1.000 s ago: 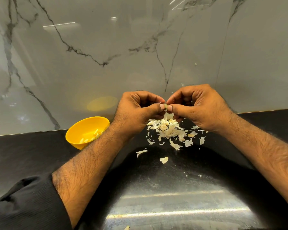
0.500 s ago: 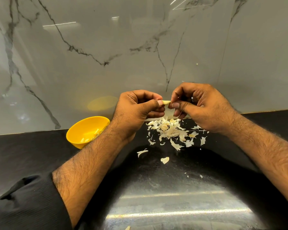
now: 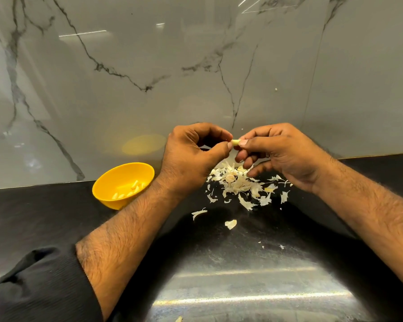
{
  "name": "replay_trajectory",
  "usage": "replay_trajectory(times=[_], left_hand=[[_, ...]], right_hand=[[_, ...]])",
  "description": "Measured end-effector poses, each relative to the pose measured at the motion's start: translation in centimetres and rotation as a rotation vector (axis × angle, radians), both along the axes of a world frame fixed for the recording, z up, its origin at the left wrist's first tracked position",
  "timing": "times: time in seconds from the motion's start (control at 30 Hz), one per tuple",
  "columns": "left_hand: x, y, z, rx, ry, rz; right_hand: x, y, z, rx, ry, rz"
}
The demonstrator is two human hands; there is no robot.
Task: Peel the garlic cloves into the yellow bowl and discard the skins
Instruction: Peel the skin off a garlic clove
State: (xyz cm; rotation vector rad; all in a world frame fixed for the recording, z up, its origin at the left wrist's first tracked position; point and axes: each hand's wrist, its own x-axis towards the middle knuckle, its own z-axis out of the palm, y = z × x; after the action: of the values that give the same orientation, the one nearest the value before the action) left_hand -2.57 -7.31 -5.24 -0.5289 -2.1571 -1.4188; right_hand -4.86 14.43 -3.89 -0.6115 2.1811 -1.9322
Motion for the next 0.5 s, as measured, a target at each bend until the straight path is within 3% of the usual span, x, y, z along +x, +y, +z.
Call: replay_trajectory(times=[0.27, 0.5], left_hand=[[0.73, 0.53, 0.34, -0.165, 0.208, 0.108], [0.88, 0.51, 0.29, -0.210, 0.215, 0.088]], right_hand=[[-0.04, 0.09, 0.34, -0.073, -0.110, 0.019], [-0.17, 0.19, 0.00, -0.022, -0.046, -0.019]])
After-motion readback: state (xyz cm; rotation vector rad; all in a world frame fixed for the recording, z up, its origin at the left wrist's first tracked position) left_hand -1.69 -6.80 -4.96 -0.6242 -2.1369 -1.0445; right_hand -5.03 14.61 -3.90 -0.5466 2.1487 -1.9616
